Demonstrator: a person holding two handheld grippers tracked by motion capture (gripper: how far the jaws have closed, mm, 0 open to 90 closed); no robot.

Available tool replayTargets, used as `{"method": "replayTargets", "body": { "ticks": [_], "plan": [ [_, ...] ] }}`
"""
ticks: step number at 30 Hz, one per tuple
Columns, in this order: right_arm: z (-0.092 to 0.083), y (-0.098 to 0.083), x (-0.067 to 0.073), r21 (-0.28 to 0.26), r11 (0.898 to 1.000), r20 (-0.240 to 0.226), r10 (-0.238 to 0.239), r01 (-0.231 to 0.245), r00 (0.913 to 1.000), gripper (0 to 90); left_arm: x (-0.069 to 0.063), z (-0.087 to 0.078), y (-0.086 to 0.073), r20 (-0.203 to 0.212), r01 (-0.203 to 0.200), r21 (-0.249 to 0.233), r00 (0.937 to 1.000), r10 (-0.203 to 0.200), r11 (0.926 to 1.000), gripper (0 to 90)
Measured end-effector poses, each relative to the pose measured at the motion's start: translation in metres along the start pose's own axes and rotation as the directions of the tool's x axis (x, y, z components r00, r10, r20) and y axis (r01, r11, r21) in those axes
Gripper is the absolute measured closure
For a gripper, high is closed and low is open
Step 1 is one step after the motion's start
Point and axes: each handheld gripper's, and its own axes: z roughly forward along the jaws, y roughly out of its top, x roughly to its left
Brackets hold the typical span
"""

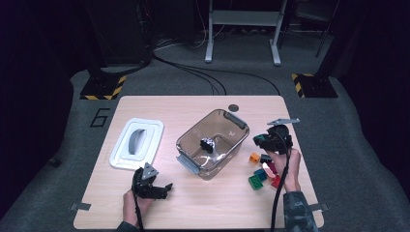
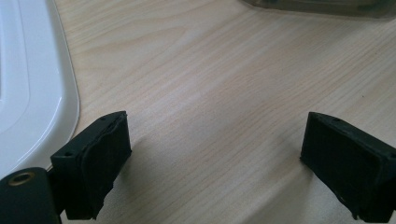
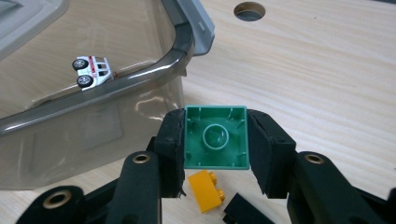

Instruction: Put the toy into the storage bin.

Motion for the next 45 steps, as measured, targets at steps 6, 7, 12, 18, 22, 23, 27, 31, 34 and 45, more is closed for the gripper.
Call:
{"method": "replayTargets", "body": {
  "ticks": [6,7,12,18,22,23,27,31,34,45],
  "plan": [
    [-0.005,0.011,0.001,-0.016,1.0,0.019,-0.008,0.008,0.9998,59.1,0.0,0.0,0.0,0.0,-0.003,0.002,1.0,0.003,1.0,8.1],
    [-0.006,0.013,0.001,-0.016,1.0,0.02,-0.016,0.016,0.9997,59.1,0.0,0.0,0.0,0.0,-0.004,0.002,1.0,0.004,1.0,8.0],
    [-0.014,0.023,0.002,-0.04,0.999,0.028,-0.025,0.027,0.9993,59.1,0.0,0.0,0.0,0.0,-0.004,0.002,1.0,0.004,1.0,8.0],
    [-0.021,0.035,0.007,-0.054,0.997,0.035,-0.046,0.048,0.9983,59.1,0.0,0.0,0.0,0.0,-0.003,0.002,1.0,0.003,1.0,8.0],
    [-0.022,0.044,0.013,-0.055,0.997,0.023,-0.052,0.053,0.9984,59.1,0.0,0.0,0.0,0.0,-0.004,0.002,1.0,0.004,1.0,8.0],
    [-0.021,0.046,0.015,-0.058,0.997,0.018,-0.051,0.052,0.9985,59.0,0.0,0.0,0.0,0.0,-0.004,0.002,1.0,0.004,1.0,8.0],
    [-0.018,0.054,0.025,-0.051,0.995,0.002,-0.088,0.088,0.9961,59.1,0.0,0.0,0.0,0.0,-0.004,0.002,1.0,0.004,1.0,8.0],
    [-0.011,0.06,0.035,-0.043,0.994,-0.033,-0.099,0.098,0.9945,59.1,0.0,0.0,0.0,0.0,-0.004,0.003,1.0,0.004,1.0,8.0],
    [-0.005,0.063,0.044,-0.035,0.992,-0.06,-0.127,0.125,0.99,59.1,0.0,0.0,0.0,0.0,-0.004,0.002,1.0,0.004,1.0,8.0],
    [0.016,0.06,0.058,0.019,0.983,-0.118,-0.181,0.185,0.9763,59.0,0.0,0.0,0.0,0.0,-0.003,0.002,1.0,0.003,1.0,8.1]
  ]
}}
